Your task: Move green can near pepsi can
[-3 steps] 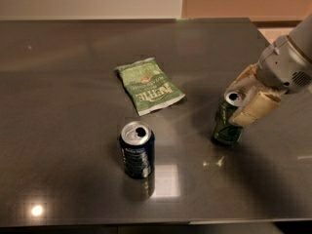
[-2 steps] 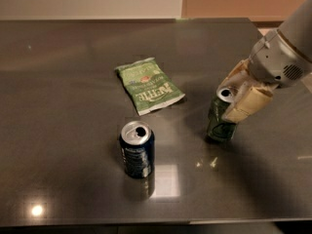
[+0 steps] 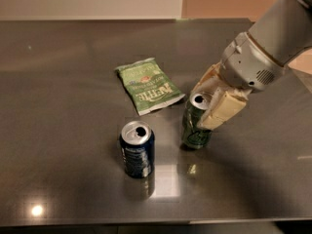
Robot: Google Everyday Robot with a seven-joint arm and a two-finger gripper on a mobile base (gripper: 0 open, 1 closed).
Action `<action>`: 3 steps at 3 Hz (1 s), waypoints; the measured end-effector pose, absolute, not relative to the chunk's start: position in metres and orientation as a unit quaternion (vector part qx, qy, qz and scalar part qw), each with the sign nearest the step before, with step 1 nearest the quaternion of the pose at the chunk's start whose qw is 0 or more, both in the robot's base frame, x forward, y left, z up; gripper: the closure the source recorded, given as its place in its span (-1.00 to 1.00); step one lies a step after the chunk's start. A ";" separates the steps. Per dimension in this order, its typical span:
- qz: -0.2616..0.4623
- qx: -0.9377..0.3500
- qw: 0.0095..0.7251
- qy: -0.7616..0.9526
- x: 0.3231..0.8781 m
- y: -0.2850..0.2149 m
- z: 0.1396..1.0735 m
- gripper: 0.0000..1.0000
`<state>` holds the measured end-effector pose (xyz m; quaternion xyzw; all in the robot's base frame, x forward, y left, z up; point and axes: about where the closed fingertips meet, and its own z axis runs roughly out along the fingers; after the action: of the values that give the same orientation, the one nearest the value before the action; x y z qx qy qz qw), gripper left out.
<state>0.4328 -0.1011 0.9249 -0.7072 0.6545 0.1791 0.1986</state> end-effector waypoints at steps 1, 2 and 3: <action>0.191 -0.726 0.190 0.632 0.414 -0.079 0.912 1.00; 0.198 -0.735 0.181 0.623 0.400 -0.070 0.899 1.00; 0.197 -0.737 0.180 0.620 0.397 -0.065 0.896 0.71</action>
Offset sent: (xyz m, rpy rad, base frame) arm -0.0494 0.0394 -0.0430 -0.0063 0.0553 0.1291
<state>0.3974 -0.0650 0.8963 -0.7375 0.6202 0.1973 0.1805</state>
